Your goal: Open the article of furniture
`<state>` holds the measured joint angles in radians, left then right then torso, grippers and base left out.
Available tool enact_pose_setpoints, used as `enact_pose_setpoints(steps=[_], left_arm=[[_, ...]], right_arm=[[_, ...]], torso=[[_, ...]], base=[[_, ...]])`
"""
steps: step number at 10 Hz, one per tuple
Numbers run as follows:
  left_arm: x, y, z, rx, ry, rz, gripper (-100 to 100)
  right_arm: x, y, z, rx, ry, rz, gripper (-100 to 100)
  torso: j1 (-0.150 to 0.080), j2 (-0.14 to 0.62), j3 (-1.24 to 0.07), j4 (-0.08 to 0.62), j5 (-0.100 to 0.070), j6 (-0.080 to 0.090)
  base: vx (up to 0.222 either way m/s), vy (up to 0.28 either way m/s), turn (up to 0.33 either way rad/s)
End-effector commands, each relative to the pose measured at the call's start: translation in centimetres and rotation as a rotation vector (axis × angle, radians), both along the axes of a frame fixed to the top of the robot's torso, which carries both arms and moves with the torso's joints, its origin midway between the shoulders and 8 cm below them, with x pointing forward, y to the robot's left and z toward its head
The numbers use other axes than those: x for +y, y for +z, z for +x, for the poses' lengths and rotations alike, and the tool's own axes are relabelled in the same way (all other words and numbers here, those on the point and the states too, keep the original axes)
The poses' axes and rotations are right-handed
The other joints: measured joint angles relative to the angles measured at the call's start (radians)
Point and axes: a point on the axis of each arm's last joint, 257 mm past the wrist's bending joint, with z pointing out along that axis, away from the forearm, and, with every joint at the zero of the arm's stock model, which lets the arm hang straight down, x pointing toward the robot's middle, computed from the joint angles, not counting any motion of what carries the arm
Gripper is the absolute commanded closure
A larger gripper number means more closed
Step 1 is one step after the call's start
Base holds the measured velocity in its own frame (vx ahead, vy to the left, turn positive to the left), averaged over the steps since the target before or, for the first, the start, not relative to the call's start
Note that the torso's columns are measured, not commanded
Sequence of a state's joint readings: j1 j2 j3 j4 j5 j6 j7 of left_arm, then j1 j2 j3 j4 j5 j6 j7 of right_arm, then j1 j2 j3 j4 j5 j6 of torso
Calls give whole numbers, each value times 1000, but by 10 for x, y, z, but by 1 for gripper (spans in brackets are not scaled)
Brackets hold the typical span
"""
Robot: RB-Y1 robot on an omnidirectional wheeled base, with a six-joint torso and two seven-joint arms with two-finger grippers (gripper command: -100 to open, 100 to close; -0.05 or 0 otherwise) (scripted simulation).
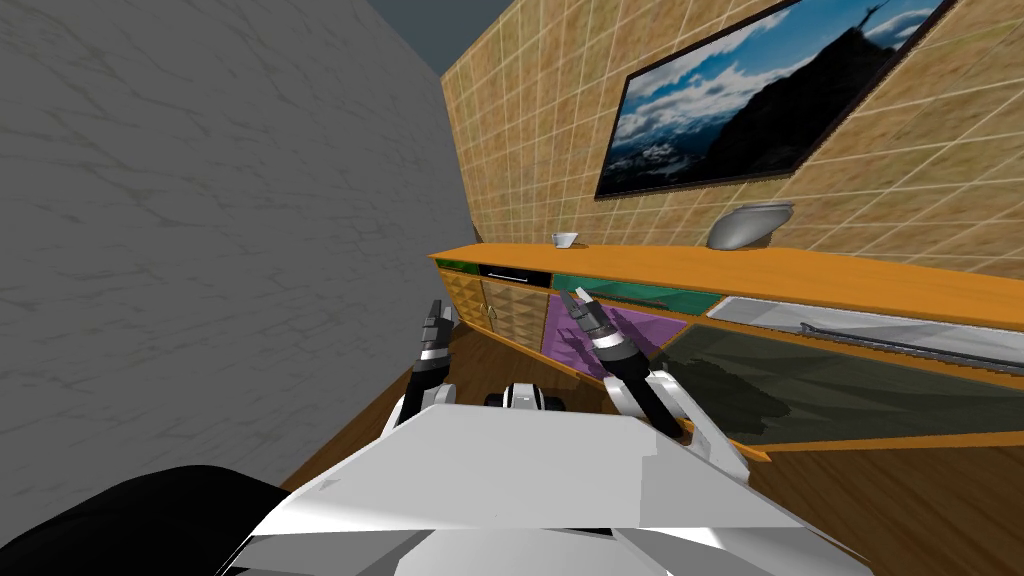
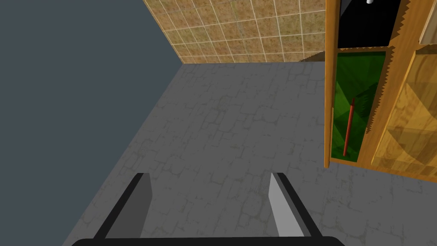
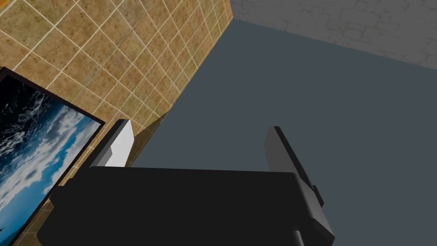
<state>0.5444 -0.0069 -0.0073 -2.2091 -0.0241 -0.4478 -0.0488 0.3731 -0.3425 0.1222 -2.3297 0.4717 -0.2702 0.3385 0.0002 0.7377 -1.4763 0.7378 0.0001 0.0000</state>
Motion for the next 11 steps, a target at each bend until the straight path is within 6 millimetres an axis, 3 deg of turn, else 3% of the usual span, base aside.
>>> enact_pose_setpoints(steps=[1,11], left_arm=[[0,0,0,0,0,0,0],[0,0,0,0,0,0,0]], right_arm=[[7,-10,3,-5,-35,-99,-100],[18,-68,28,-60,-231,-682,-100]], torso=[[0,0,0,0,0,0],[0,1,1,0,0,0]], base=[[50,28,8],[65,45,13]])
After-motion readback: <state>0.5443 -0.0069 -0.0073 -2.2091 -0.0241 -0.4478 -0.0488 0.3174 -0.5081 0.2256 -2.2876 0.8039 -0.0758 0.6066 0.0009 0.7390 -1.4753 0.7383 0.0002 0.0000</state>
